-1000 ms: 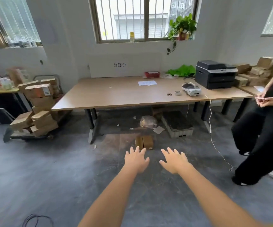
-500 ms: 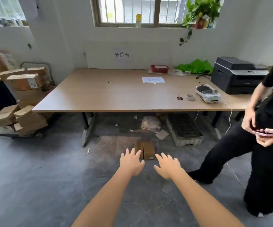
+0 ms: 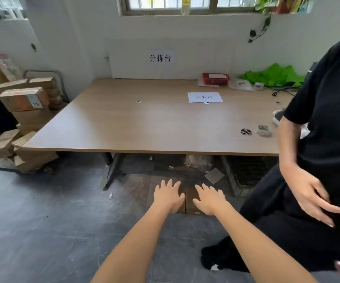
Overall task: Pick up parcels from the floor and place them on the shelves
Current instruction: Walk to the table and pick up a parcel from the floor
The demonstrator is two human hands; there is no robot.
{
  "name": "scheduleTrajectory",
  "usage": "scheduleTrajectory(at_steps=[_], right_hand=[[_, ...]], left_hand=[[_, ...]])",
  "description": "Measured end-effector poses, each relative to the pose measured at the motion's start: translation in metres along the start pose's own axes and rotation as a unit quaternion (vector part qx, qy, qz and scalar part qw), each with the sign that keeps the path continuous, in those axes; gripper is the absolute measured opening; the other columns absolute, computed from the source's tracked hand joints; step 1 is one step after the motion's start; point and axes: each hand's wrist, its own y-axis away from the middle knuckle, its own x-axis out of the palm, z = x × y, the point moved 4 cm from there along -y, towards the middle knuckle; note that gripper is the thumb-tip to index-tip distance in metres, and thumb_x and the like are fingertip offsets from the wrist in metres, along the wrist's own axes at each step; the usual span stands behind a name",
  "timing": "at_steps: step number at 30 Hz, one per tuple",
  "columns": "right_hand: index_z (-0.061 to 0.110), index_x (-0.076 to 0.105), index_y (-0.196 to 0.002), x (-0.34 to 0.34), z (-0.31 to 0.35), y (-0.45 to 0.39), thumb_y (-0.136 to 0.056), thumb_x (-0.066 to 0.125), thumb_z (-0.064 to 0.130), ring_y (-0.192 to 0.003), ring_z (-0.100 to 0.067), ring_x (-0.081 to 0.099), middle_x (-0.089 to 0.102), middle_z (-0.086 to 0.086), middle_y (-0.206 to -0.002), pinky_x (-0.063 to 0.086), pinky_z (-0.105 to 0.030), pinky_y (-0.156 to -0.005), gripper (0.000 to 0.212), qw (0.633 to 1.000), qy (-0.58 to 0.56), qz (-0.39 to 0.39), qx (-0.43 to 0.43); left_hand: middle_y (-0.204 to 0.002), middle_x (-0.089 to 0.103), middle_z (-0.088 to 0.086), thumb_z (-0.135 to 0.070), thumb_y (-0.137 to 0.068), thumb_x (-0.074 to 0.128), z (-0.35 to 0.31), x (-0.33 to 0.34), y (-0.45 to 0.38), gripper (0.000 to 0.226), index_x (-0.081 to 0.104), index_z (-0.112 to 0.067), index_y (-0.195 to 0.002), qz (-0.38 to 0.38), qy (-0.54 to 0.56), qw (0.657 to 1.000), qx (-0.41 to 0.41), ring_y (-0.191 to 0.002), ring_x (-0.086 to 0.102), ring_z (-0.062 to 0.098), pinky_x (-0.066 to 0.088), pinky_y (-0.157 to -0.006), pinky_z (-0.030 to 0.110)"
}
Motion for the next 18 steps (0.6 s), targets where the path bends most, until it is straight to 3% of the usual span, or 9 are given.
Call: scheduleTrajectory(at_steps=[8,14,18], right_hand=[[0.021,0.008,-0.153,-0.023,-0.001,-0.100,-0.098,0.031,0.045,-0.147,-0.032,0.016,0.010,-0.007,-0.162,0.018,-0.050,-0.118,0.064,0.999,-0.021,0.039,0.005],[0.021,0.010,-0.152,-0.052,0.000,-0.154,-0.097,0.032,0.046,-0.147,-0.031,0.019,0.013,-0.007,-0.161,0.020,-0.050,-0.117,0.065,0.999,-0.020,0.026,0.020],[0.021,0.010,-0.152,-0.056,-0.002,-0.188,-0.097,0.033,0.046,-0.146,-0.031,0.020,0.014,-0.007,-0.161,0.022,-0.051,-0.117,0.065,0.999,-0.021,0.035,0.030]], left_hand=[[-0.163,0.008,0.007,-0.045,-0.098,0.025,0.024,-0.025,-0.100,0.060,0.012,-0.025,-0.153,0.033,0.004,0.999,-0.008,-0.150,0.004,0.033,0.008,-0.122,0.048],[-0.163,0.010,0.007,-0.046,-0.098,0.026,0.029,-0.057,-0.156,0.060,0.013,-0.025,-0.153,0.010,-0.001,1.000,0.008,-0.150,0.006,0.033,0.010,-0.122,0.048],[-0.163,0.010,0.007,-0.045,-0.098,0.026,0.038,-0.057,-0.190,0.060,0.013,-0.024,-0.154,0.035,-0.008,0.999,0.016,-0.150,0.006,0.034,0.010,-0.122,0.048]])
